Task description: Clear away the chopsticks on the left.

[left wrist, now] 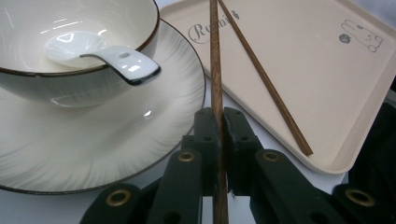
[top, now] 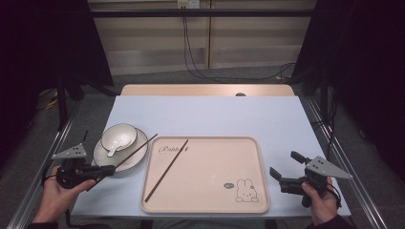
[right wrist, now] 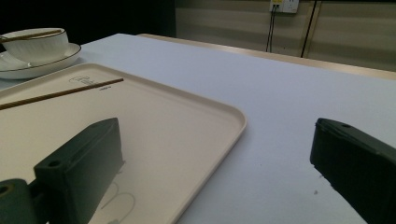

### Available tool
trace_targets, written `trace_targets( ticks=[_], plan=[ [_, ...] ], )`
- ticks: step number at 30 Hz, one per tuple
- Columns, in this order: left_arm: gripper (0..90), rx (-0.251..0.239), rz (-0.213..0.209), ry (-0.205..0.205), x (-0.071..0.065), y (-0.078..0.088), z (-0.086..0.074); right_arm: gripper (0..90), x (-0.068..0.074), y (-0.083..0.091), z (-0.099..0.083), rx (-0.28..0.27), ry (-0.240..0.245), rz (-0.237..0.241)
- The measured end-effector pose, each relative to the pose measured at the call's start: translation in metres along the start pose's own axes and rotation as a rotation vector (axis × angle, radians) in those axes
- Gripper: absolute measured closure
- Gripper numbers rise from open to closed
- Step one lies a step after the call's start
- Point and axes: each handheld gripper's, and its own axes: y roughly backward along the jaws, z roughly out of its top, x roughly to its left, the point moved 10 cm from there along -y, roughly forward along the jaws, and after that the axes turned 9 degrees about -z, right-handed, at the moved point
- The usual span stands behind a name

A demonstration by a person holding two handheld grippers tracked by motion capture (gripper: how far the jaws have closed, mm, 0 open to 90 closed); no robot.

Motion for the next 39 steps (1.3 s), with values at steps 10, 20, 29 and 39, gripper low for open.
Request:
trace_targets(
  ticks=[10,20,29,39],
  plan=[
    [84.8,-0.023,0.002,-0.02,-0.027,-0.009,0.008,2.0,0.0,0.0,0.0,-0.002,0.0,-0.001],
    [84.8,-0.051,0.0,0.0,-0.045,-0.023,0.018,2.0,0.001,0.0,0.0,-0.002,-0.004,0.004],
    [84.8,-0.064,0.001,0.031,-0.056,-0.038,0.028,0.3,0.002,0.001,0.001,-0.009,0.006,0.009],
    [84.8,-0.081,-0.02,0.037,-0.081,-0.054,0.047,0.3,0.002,0.001,0.001,-0.013,0.005,0.008]
  ],
)
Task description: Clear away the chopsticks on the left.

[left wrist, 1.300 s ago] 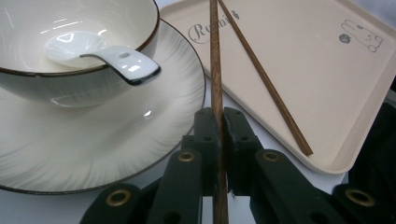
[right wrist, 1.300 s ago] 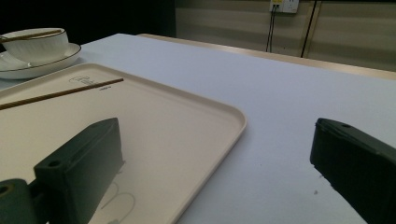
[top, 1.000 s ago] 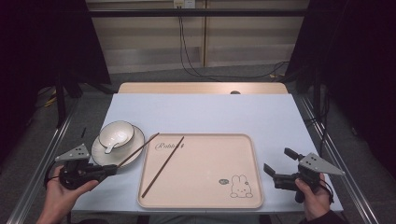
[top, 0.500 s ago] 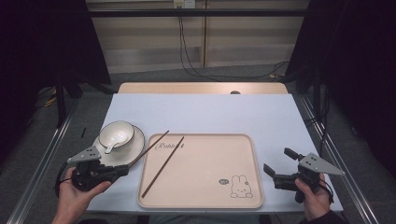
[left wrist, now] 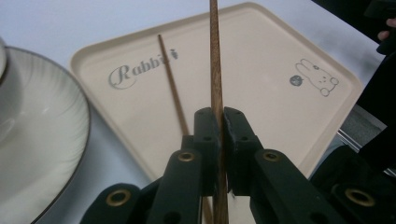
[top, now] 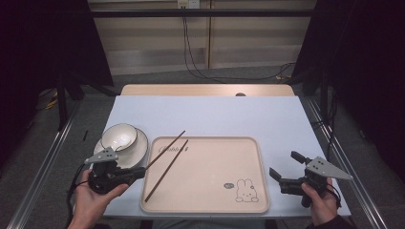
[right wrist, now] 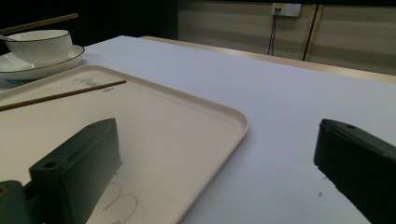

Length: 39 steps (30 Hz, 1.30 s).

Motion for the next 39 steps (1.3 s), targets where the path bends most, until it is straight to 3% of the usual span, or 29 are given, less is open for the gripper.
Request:
trace_targets(
  ticks=[5,14,21,29,39],
  plan=[
    [84.7,-0.016,0.004,0.005,-0.009,-0.015,0.015,0.4,0.0,0.0,0.0,0.001,-0.001,0.004],
    [84.6,-0.03,0.035,0.056,0.001,-0.036,0.027,0.5,0.0,0.0,0.0,0.002,-0.001,0.007],
    [84.7,0.006,0.05,0.07,0.008,-0.048,0.029,0.5,0.001,0.0,0.0,-0.001,0.002,0.007],
    [84.6,0.021,0.075,0.079,0.011,-0.063,0.02,0.7,0.001,0.0,-0.001,0.004,0.002,0.008],
    [84.6,0.063,0.083,0.124,0.017,-0.082,-0.002,0.8,0.001,0.0,-0.001,0.005,0.001,0.004]
  ],
)
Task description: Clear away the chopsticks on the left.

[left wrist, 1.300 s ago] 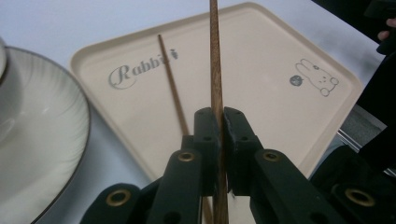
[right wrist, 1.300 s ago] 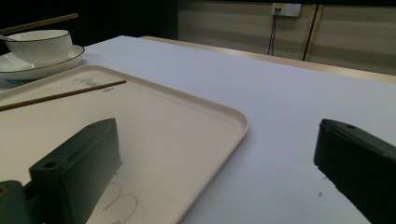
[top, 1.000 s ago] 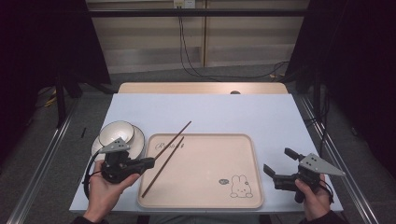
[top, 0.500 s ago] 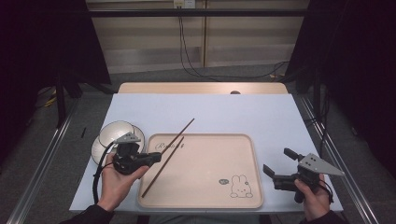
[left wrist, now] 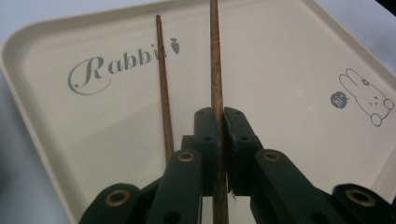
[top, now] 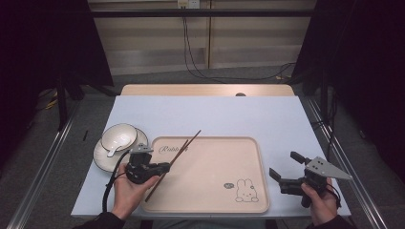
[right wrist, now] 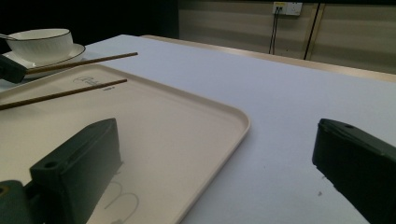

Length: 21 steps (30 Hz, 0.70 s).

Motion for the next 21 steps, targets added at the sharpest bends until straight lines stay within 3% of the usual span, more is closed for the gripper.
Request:
trace_targets(
  ticks=[6,19,21],
  plan=[
    [84.6,0.038,0.025,0.021,0.009,-0.005,-0.009,0.8,0.0,0.0,0.0,-0.001,0.002,0.002],
    [84.6,0.109,0.08,0.022,0.013,-0.014,-0.023,0.8,0.0,0.0,0.0,0.001,0.001,0.003],
    [84.6,0.119,0.073,0.032,0.012,-0.016,-0.025,0.8,0.0,0.0,0.0,-0.001,0.002,0.003]
  ],
)
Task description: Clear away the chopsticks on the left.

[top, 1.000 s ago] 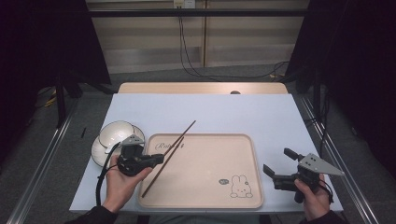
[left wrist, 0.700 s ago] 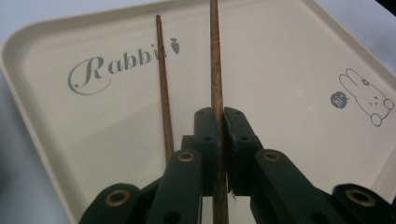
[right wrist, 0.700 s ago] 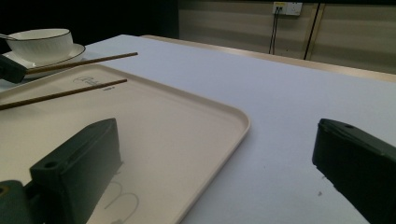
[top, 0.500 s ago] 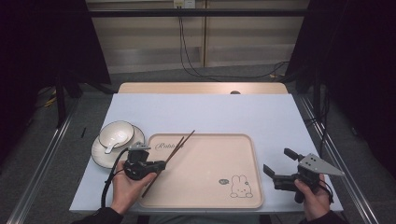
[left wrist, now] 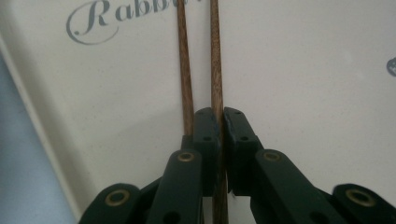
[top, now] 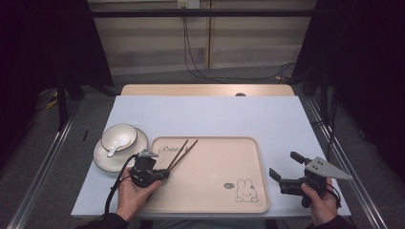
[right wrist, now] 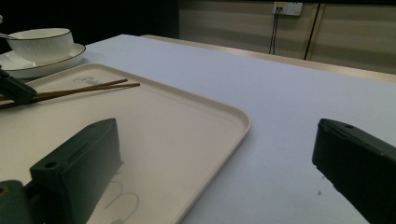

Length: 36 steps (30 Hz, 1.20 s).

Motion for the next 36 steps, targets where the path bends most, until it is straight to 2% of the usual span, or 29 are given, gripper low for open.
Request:
trace_targets(
  ticks=[12,20,26,29,30,32,34,36],
  plan=[
    [84.2,0.003,0.007,-0.001,0.0,-0.002,-0.002,0.8,0.0,0.0,0.0,0.0,-0.001,0.0],
    [81.5,0.01,-0.006,-0.011,-0.001,-0.001,-0.002,0.8,0.0,0.0,0.0,0.001,-0.002,0.001],
    [74.7,0.001,-0.023,-0.028,-0.003,-0.002,-0.001,0.8,0.0,0.0,0.0,-0.003,-0.004,0.003],
    [68.6,-0.033,-0.023,-0.053,-0.005,0.002,0.003,0.9,0.001,0.0,0.0,0.001,-0.002,0.009],
    [66.7,-0.061,-0.033,-0.053,-0.006,0.003,0.006,0.9,0.0,0.0,0.0,0.0,-0.004,0.006],
    [60.5,-0.091,-0.039,-0.088,-0.007,0.008,0.01,0.9,0.0,0.001,0.0,-0.001,-0.005,0.005],
    [48.8,-0.14,-0.055,-0.098,-0.01,0.012,0.015,0.9,0.0,0.0,0.0,-0.003,-0.004,0.004],
    [43.2,-0.172,-0.059,-0.123,-0.012,0.016,0.018,0.9,0.0,0.0,0.0,-0.004,-0.004,0.0]
  ],
)
